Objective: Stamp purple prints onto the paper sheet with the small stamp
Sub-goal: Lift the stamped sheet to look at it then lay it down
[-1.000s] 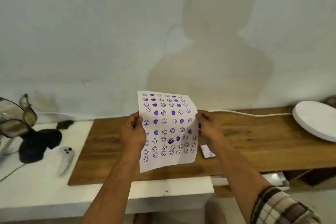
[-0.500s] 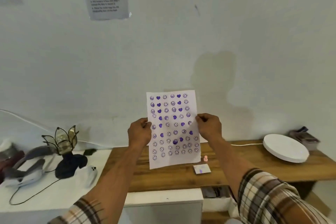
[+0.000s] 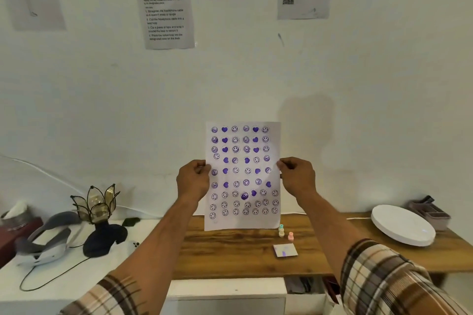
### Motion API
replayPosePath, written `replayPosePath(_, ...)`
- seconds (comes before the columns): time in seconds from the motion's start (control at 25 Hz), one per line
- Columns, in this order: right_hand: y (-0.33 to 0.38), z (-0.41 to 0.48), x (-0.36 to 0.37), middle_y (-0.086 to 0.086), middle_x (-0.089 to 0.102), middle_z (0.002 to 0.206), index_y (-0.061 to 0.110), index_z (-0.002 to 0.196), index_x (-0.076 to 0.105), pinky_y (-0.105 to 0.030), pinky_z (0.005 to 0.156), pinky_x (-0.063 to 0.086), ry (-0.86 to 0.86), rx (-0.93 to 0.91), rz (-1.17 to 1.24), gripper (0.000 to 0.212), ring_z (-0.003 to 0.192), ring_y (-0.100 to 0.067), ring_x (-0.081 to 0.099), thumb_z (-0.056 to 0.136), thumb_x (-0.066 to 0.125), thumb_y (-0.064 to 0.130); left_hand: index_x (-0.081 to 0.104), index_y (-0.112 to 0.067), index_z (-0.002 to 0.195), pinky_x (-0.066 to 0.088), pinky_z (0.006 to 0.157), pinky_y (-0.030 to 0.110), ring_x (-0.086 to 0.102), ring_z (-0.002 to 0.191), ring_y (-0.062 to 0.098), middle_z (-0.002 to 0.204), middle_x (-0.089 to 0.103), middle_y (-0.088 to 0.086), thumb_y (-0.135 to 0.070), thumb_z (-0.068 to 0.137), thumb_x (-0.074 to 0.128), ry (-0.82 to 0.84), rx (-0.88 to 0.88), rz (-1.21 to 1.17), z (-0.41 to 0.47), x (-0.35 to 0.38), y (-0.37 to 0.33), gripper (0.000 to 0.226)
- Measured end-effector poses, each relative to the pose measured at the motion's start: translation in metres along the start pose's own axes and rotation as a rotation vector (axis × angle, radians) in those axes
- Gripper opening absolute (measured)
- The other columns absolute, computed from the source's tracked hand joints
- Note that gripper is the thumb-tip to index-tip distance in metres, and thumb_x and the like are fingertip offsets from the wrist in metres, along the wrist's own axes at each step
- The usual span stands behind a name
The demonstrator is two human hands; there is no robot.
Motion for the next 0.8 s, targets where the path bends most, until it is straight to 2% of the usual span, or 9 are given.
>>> replayPosePath(0.16,0.001,0.002,0.005,0.003,0.080,0.094,0.029,0.088,0.078,-0.048,0.092,0.062,0.011,-0.007,0.007,0.012,0.088,-0.026,0.078,0.095,0.075,0.021,0.072,-0.017,0.108,0.053,0.087,0.032,0.068,0.091,0.018,0.101,0.075,0.001,-0.023,0.095,0.073,-0.004,-0.020,-0.012,0.000,-0.001,0.010,0.014)
replayPosePath(0.28,-0.004,0.003,0.008,0.001,0.081,0.098,0.024,0.093,0.080,-0.050,0.092,0.062,0.008,0.007,0.020,0.008,0.091,-0.028,0.077,0.096,0.074,0.020,0.071,-0.022,0.101,0.056,0.092,0.037,0.070,0.092,0.020,0.099,0.076,0.000,-0.027,0.096,0.072,-0.005,-0.015,0.003,0.002,0.001,0.016,0.007)
replayPosePath(0.4,-0.016,0.005,0.015,0.000,0.080,0.098,0.028,0.090,0.078,-0.052,0.091,0.062,0.010,0.035,0.048,0.011,0.091,-0.029,0.077,0.097,0.074,0.020,0.078,-0.019,0.111,0.060,0.093,0.045,0.074,0.096,0.023,0.099,0.079,-0.001,-0.030,0.095,0.073,0.022,-0.047,-0.033,0.004,0.005,0.032,0.020)
replayPosePath(0.48,-0.028,0.006,0.023,0.000,0.080,0.097,0.033,0.086,0.075,-0.053,0.089,0.063,0.012,0.064,0.070,0.016,0.090,-0.029,0.078,0.097,0.075,0.020,0.075,-0.016,0.120,0.062,0.091,0.049,0.077,0.095,0.024,0.101,0.080,0.000,-0.027,0.094,0.075,0.088,-0.120,-0.068,0.003,0.012,0.055,0.028)
replayPosePath(0.52,-0.035,0.007,0.027,0.001,0.080,0.096,0.034,0.085,0.074,-0.054,0.087,0.064,0.015,0.080,0.076,0.018,0.087,-0.029,0.078,0.097,0.075,0.020,0.074,-0.015,0.119,0.063,0.089,0.050,0.078,0.093,0.024,0.100,0.081,0.002,-0.024,0.094,0.075,0.114,-0.156,-0.054,0.001,0.015,0.069,0.027)
replayPosePath(0.6,-0.049,0.008,0.035,0.003,0.080,0.091,0.035,0.083,0.074,-0.053,0.085,0.064,0.026,0.104,0.080,0.021,0.082,-0.028,0.078,0.098,0.075,0.020,0.074,-0.016,0.104,0.064,0.087,0.051,0.078,0.091,0.026,0.101,0.081,0.007,-0.018,0.093,0.076,0.137,-0.206,-0.001,-0.005,0.018,0.093,0.012)
replayPosePath(0.68,-0.065,0.009,0.046,0.002,0.080,0.093,0.032,0.088,0.076,-0.053,0.086,0.064,0.038,0.117,0.079,0.016,0.084,-0.029,0.078,0.098,0.074,0.020,0.074,-0.014,0.100,0.063,0.089,0.050,0.078,0.091,0.028,0.105,0.080,0.012,-0.015,0.093,0.076,0.131,-0.248,0.010,-0.009,0.020,0.114,0.007)
replayPosePath(0.76,-0.083,0.009,0.058,0.000,0.080,0.099,0.029,0.102,0.076,-0.052,0.087,0.064,0.062,0.136,0.081,0.008,0.089,-0.027,0.078,0.100,0.071,0.022,0.074,-0.003,0.113,0.062,0.092,0.047,0.077,0.097,0.031,0.111,0.079,0.016,-0.012,0.095,0.073,0.116,-0.289,0.006,-0.009,0.024,0.129,0.020)
replayPosePath(0.8,-0.094,0.008,0.064,-0.001,0.080,0.100,0.031,0.108,0.074,-0.052,0.086,0.065,0.079,0.159,0.086,0.011,0.090,-0.026,0.078,0.101,0.069,0.023,0.073,-0.001,0.118,0.061,0.093,0.045,0.076,0.100,0.031,0.113,0.078,0.016,-0.012,0.096,0.072,0.110,-0.304,0.003,-0.009,0.026,0.134,0.025)
Point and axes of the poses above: each hand's wrist, its own z-axis towards the middle knuckle, its own x-axis out of the palm, y = z × x, the point moved 7 cm from there along z, towards the middle knuckle
